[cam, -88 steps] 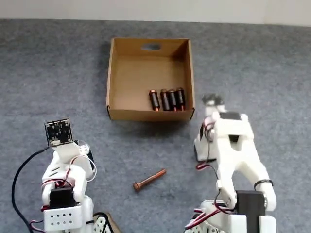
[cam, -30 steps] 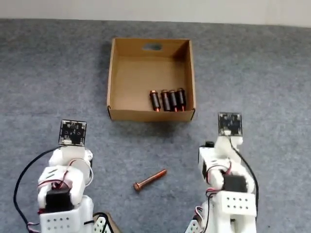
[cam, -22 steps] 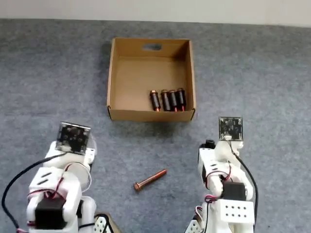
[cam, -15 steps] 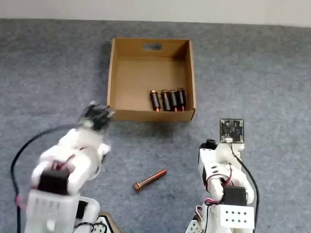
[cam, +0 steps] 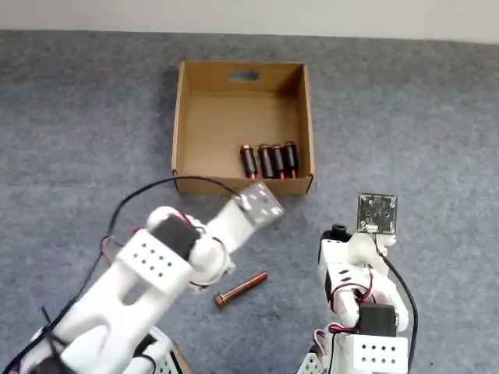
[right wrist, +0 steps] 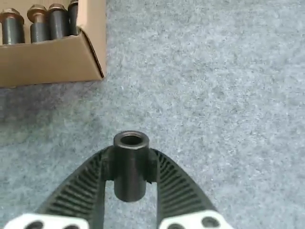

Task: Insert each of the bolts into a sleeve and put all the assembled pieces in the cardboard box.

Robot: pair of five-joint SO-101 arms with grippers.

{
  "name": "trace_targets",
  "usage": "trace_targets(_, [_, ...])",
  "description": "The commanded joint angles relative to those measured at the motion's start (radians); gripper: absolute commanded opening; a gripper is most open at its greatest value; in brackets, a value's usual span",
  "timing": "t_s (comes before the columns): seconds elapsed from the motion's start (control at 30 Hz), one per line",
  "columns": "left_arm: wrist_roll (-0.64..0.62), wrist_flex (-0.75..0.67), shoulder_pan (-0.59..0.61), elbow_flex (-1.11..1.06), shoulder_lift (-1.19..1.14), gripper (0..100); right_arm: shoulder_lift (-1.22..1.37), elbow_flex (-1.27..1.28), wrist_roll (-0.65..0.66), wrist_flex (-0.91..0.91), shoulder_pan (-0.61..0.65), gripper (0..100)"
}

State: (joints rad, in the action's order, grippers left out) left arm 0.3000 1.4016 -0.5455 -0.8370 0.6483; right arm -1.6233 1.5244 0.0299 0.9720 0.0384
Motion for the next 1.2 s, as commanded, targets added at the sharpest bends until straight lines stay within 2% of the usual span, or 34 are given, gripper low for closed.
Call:
trace_targets(0.0, [0.0, -0.038, -0.07, -0.015, -0.036, 18, -0.012, -0.005, -0.008, 0.002, -0.004, 0.6])
trace_targets(0.27, [0.0, -0.242, -0.082, -0.191, -0.044, 20, -0.012, -0.005, -0.006, 0.002, -0.004, 0.6])
trace_targets(0.53, [-0.002, -0.296, -0.084, -0.234, -0.05, 20, -0.012, -0.005, -0.006, 0.002, -0.004, 0.6])
trace_targets(0.73, [0.005, -0.493, -0.051, -0.367, -0.05, 20, -0.012, -0.005, -0.005, 0.002, -0.004, 0.6])
trace_targets(0.87, [0.006, -0.482, -0.001, -0.377, -0.044, 20, -0.012, -0.004, -0.005, 0.002, -0.004, 0.6])
trace_targets(1.17, [0.282, -0.474, 0.234, -0.308, -0.048, 20, -0.012, -0.004, -0.005, 0.002, -0.004, 0.6])
